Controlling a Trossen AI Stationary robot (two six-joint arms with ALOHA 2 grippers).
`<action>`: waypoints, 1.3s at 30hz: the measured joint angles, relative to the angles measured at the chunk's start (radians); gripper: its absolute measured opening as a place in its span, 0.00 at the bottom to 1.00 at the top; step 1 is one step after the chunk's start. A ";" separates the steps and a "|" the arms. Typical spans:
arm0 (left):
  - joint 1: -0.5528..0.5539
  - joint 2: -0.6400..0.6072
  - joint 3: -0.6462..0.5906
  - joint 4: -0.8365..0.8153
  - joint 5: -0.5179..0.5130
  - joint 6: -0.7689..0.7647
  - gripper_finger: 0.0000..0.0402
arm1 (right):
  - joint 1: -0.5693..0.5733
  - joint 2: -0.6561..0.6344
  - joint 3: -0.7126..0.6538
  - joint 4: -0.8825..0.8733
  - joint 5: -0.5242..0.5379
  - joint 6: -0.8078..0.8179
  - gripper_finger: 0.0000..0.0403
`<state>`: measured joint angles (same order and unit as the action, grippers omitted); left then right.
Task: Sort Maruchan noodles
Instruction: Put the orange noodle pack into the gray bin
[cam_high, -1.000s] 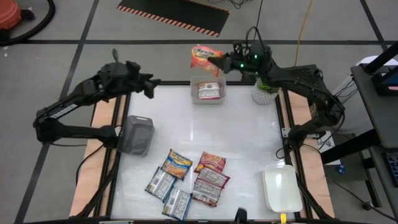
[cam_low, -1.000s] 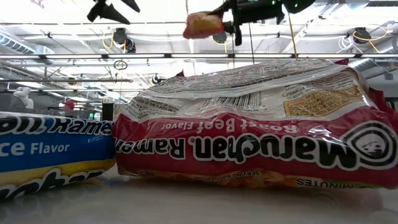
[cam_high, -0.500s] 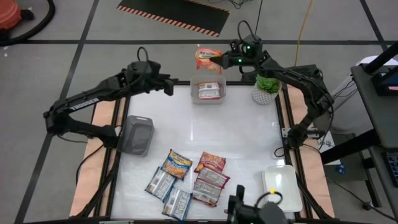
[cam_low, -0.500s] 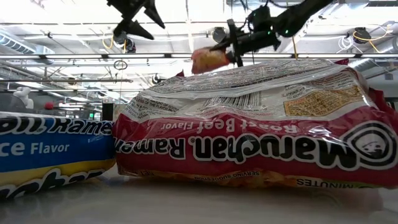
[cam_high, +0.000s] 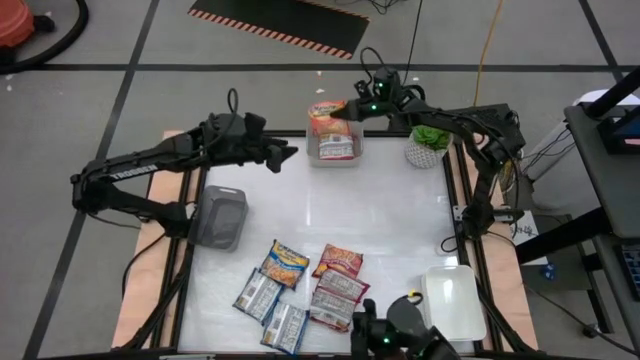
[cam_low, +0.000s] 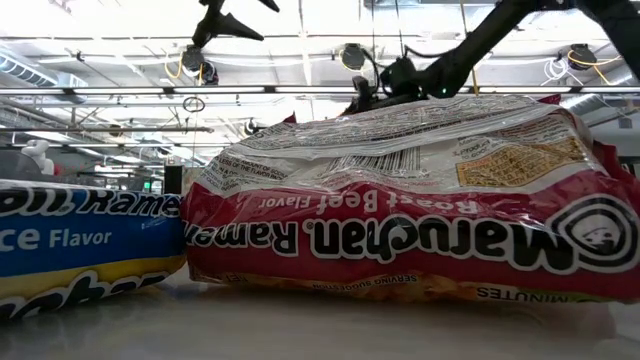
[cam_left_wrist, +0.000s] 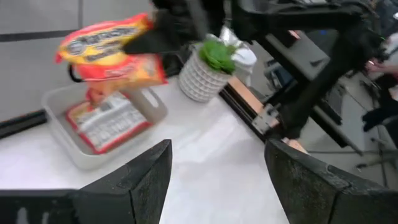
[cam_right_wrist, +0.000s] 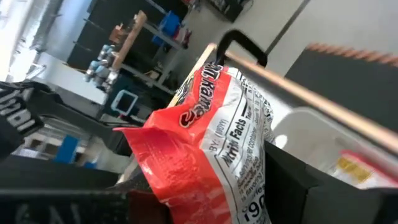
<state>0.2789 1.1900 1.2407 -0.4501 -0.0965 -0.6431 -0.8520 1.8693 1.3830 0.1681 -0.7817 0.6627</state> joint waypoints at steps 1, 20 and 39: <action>-0.011 0.002 0.000 0.004 0.001 -0.021 0.65 | 0.000 0.012 0.000 0.001 -0.009 0.014 0.38; -0.099 0.004 0.000 0.006 -0.046 0.024 0.65 | -0.002 0.045 0.000 -0.159 0.098 -0.084 0.38; -0.122 0.004 0.000 0.006 -0.045 0.201 0.65 | 0.011 0.045 -0.010 -0.223 0.185 -0.149 0.45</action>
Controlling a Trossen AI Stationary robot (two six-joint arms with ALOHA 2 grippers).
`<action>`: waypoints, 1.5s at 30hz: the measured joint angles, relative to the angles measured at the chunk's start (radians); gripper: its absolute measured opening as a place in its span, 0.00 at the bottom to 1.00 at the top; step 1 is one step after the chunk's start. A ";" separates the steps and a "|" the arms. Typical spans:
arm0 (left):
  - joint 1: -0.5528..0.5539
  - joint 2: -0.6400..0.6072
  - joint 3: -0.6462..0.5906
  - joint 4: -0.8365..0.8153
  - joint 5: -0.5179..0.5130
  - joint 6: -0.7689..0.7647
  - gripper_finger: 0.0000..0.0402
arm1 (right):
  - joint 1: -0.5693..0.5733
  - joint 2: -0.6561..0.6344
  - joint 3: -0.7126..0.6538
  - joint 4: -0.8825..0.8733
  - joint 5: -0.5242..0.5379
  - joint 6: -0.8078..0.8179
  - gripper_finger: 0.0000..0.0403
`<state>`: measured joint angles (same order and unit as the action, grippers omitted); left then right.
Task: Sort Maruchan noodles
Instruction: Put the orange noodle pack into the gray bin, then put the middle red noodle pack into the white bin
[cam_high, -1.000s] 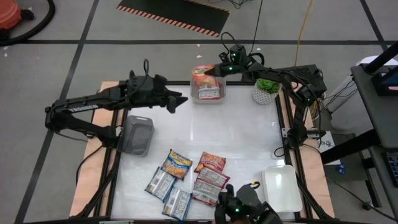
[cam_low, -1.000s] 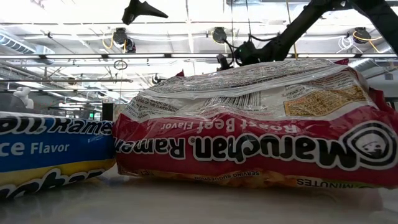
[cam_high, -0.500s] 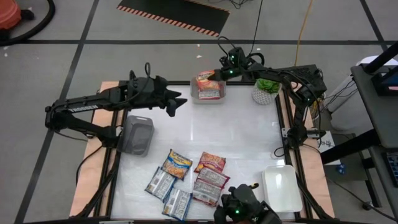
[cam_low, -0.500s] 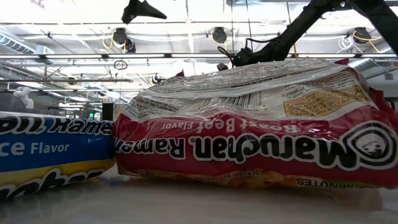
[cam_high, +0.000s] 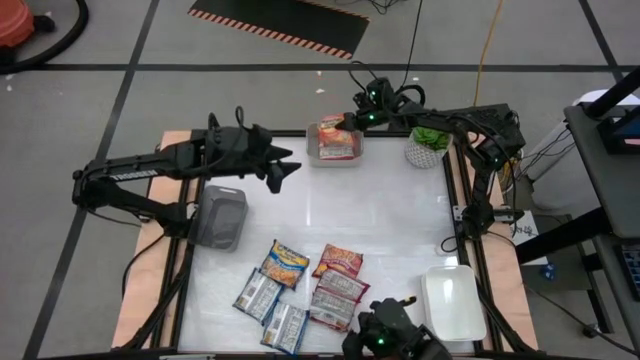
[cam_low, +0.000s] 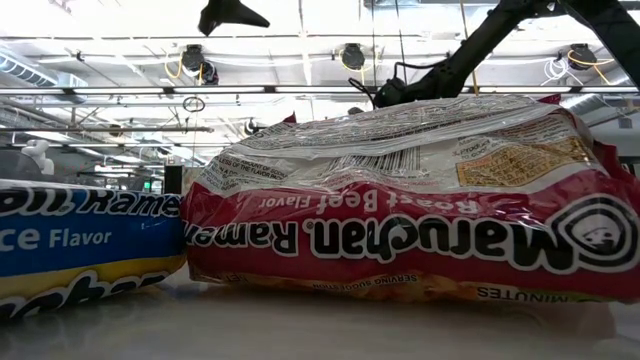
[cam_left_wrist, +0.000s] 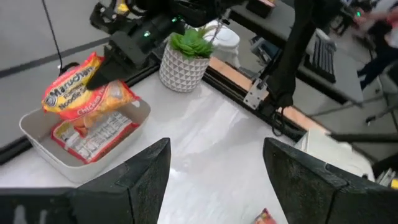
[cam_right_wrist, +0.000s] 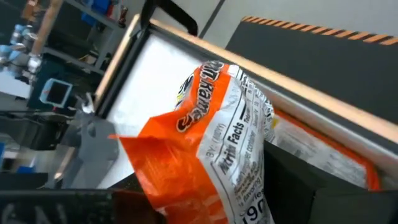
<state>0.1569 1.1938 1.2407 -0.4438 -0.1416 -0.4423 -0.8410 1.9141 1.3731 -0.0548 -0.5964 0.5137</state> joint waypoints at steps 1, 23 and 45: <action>-0.003 0.000 0.000 0.000 0.000 0.016 0.65 | 0.003 0.000 -0.007 -0.002 0.001 0.000 0.46; -0.058 -0.002 0.000 -0.091 0.095 0.008 0.65 | 0.011 -0.128 -0.051 0.037 0.081 -0.014 0.69; -0.161 -0.002 0.000 -0.159 0.142 0.090 0.65 | 0.297 -0.578 -0.051 -0.385 0.268 -0.182 0.65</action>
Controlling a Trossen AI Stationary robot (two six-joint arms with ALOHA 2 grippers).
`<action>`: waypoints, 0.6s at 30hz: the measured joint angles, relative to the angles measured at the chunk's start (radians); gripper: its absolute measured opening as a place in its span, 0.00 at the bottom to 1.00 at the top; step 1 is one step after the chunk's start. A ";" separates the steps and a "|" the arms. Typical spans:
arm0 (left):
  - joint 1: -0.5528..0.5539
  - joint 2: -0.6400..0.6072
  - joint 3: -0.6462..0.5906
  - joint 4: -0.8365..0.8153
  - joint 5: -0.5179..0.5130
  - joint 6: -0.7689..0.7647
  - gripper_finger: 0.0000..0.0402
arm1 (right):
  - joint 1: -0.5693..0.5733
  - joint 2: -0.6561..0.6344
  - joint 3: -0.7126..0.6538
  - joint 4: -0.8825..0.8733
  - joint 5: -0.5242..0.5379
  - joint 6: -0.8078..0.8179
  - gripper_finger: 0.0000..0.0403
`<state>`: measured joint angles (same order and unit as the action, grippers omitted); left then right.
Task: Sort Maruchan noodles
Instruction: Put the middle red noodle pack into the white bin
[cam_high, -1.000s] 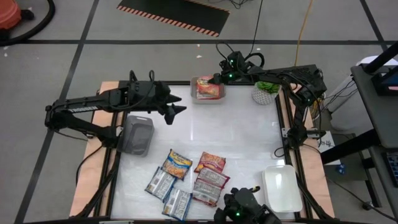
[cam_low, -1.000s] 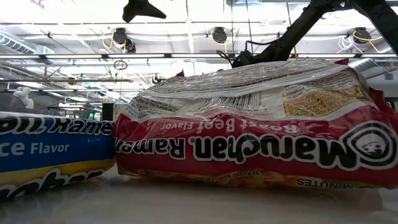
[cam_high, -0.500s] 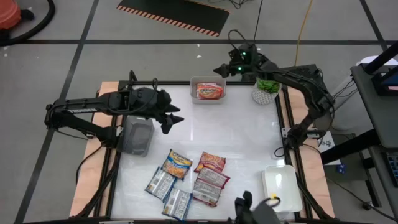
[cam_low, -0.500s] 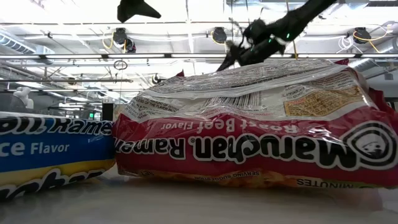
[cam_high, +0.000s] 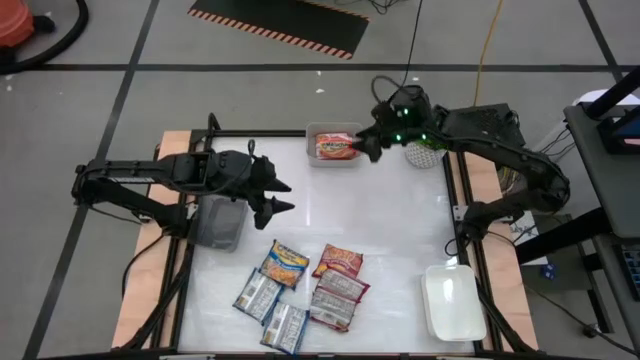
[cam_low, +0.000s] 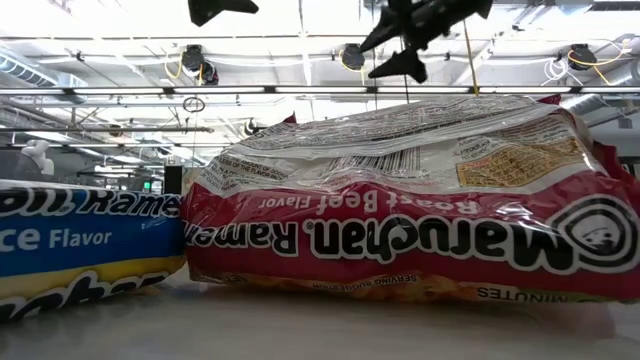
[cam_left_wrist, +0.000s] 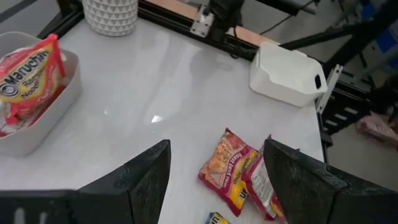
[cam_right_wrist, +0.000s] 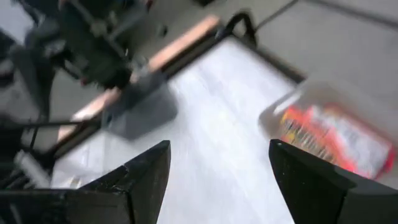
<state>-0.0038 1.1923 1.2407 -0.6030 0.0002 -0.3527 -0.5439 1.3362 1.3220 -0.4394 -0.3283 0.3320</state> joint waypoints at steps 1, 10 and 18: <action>-0.003 0.000 0.000 0.000 -0.001 0.005 0.65 | 0.023 -0.008 0.000 -0.034 0.017 0.013 0.65; -0.019 0.000 0.000 0.000 0.037 0.056 0.65 | 0.191 -0.074 0.000 -0.152 0.162 0.116 0.65; -0.019 0.000 0.000 0.002 0.061 0.025 0.65 | 0.246 -0.085 0.000 -0.236 0.336 0.124 0.65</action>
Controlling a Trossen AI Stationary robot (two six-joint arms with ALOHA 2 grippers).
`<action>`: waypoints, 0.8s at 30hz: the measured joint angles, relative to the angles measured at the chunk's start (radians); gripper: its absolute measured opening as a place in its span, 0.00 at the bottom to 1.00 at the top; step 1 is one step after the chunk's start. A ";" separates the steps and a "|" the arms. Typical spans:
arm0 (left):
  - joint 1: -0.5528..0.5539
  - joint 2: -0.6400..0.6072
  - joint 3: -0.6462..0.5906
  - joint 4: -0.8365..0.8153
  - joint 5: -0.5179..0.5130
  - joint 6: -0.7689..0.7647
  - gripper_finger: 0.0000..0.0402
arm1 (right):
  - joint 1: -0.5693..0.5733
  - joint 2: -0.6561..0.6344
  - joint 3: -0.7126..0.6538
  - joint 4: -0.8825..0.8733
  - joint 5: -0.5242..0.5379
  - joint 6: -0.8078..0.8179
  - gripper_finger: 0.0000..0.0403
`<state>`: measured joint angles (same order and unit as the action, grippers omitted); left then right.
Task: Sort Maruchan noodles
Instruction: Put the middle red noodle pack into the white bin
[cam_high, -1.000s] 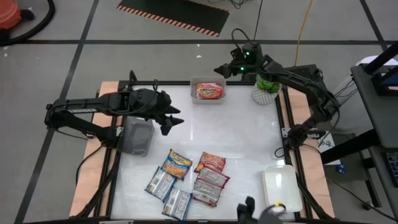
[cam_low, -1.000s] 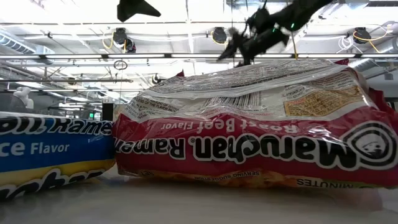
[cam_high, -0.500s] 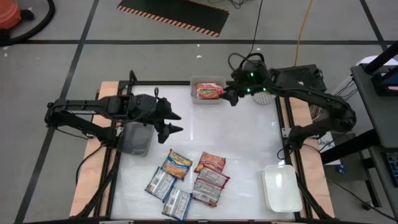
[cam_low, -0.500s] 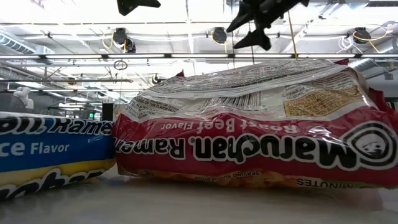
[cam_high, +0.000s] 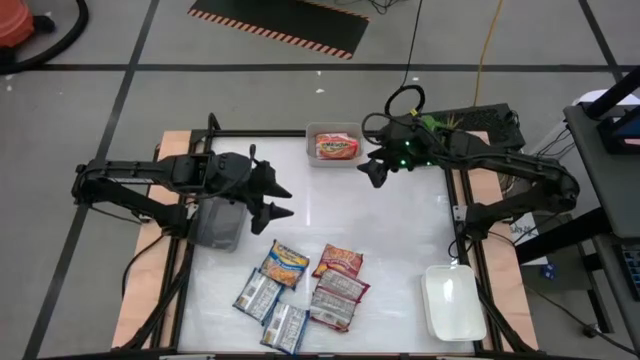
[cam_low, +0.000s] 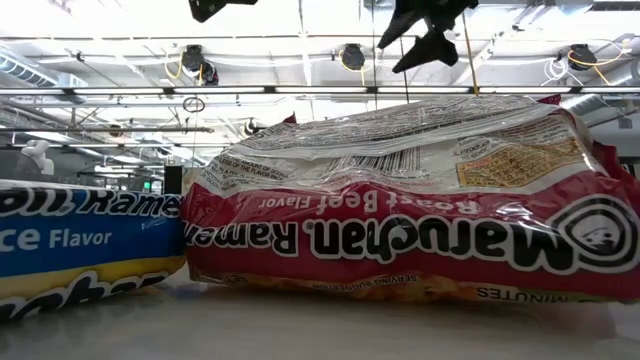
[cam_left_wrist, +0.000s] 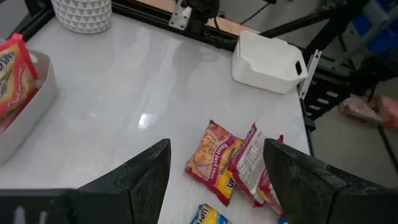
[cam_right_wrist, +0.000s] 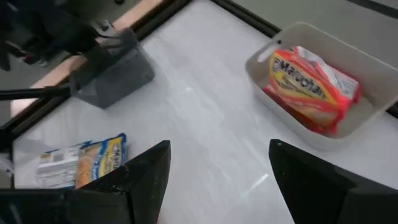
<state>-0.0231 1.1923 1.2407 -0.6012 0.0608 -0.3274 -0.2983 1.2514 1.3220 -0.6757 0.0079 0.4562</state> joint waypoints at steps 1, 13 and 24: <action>0.000 0.000 0.000 0.001 0.000 -0.016 0.65 | 0.000 0.000 -0.001 -0.008 0.013 0.000 0.65; 0.000 0.036 0.002 0.066 -0.031 -0.035 0.65 | -0.008 -0.083 -0.262 0.158 -0.079 0.068 0.65; -0.004 0.209 0.001 0.193 0.116 -0.056 0.65 | -0.011 -0.318 -0.531 0.379 -0.131 0.326 0.65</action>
<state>-0.0271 1.4013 1.2415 -0.4080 0.1772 -0.3830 -0.3096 0.9337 0.7907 -0.2968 -0.1230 0.7826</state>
